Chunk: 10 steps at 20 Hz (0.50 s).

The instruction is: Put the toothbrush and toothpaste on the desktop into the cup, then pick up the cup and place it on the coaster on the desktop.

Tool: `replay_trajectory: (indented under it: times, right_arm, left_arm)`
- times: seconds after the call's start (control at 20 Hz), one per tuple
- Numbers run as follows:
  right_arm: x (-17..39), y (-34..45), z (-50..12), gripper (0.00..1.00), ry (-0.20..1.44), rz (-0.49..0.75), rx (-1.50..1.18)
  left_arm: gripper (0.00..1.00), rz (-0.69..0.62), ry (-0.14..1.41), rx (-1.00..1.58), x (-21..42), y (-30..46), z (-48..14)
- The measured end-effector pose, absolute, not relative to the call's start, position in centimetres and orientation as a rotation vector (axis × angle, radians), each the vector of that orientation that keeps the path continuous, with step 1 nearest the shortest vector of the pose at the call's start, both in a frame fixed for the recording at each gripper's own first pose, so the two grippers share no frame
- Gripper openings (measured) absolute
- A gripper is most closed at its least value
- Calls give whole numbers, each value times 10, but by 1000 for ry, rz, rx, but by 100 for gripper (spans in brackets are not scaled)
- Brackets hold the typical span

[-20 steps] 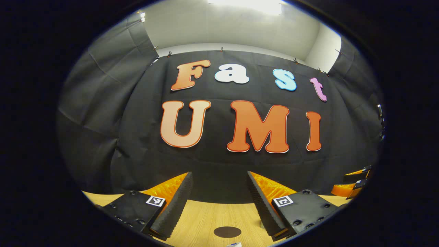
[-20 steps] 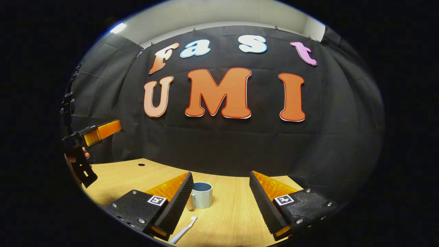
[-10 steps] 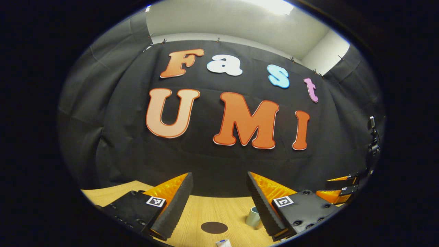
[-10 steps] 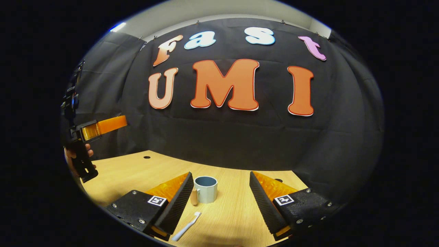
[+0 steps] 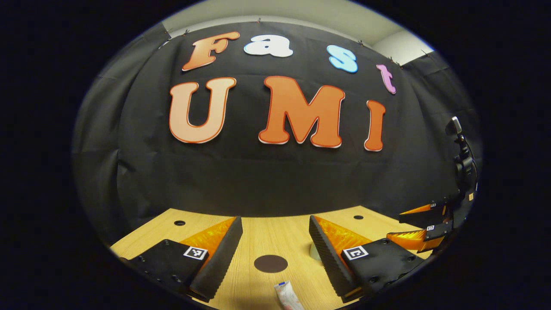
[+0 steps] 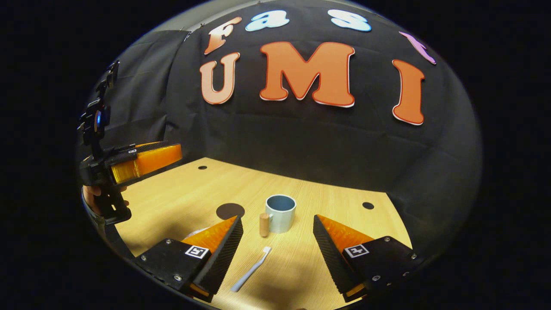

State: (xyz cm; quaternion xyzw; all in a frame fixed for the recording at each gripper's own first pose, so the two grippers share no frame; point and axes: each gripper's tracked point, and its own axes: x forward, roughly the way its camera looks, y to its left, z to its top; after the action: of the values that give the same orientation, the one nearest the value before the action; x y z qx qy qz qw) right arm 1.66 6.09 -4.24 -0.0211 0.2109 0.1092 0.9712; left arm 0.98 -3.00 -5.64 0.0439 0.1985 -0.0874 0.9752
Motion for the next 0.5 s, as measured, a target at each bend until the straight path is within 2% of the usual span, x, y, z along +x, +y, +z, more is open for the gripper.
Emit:
replay_trajectory:
  times: [0.35,0.5]
  right_arm:
    - [8,77,-106,99,758,284,41]
    - [6,77,-103,98,858,299,37]
  left_arm:
    - [98,-213,709,48,-14,-36,-125]
    - [99,-221,845,19,-28,-37,-149]
